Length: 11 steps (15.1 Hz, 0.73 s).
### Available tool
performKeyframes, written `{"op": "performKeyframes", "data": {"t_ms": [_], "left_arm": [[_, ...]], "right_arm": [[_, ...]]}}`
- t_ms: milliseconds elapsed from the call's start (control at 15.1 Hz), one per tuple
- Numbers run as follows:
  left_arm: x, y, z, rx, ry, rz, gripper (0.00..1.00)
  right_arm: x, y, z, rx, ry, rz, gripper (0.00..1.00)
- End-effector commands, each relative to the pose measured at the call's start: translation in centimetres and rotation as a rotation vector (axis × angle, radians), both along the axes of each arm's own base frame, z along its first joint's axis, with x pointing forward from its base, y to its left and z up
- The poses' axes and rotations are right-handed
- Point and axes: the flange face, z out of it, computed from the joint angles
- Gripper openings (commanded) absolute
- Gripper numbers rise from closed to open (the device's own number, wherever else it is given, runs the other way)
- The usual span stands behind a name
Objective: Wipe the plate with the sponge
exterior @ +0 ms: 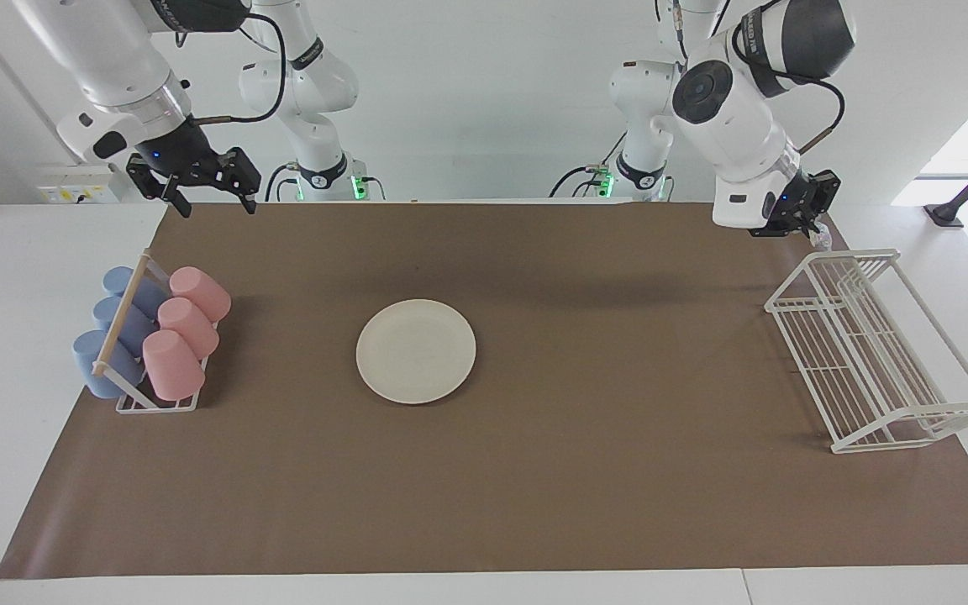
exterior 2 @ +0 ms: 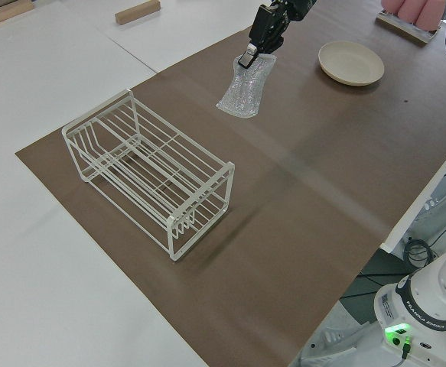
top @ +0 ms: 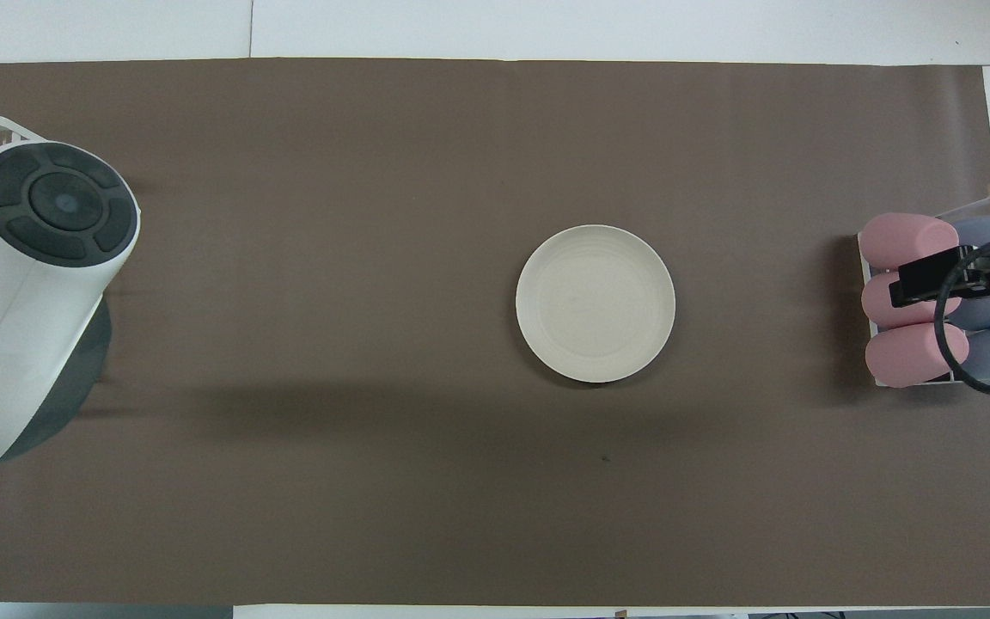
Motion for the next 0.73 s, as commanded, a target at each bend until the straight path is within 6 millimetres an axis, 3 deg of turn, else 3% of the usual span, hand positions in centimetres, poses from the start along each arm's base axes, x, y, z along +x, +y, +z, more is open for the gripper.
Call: {"op": "performKeyframes", "data": {"t_ms": [0,264,529,661], "left_arm": [[0.7,3.2,-3.0,0.057,-0.021,-0.059,0.00],[1.5,7.3,-5.9,0.062,-0.026,-0.102,0.00],[1.2,9.4,-8.0,0.027,-0.049,-0.101,0.00],[0.9,9.2,-9.3,0.011,-0.071,-0.093,0.00]], "right_arm": [[-0.2,-0.6,0.0,-0.013,-0.032,0.000,1.00],[-0.1,-0.5,0.2,-0.014,-0.035,-0.001,1.00],[-0.1,-0.8,0.0,-0.014,-0.032,-0.007,1.00],[-0.1,-1.4,0.1,-0.014,-0.036,-0.018,1.00]]}}
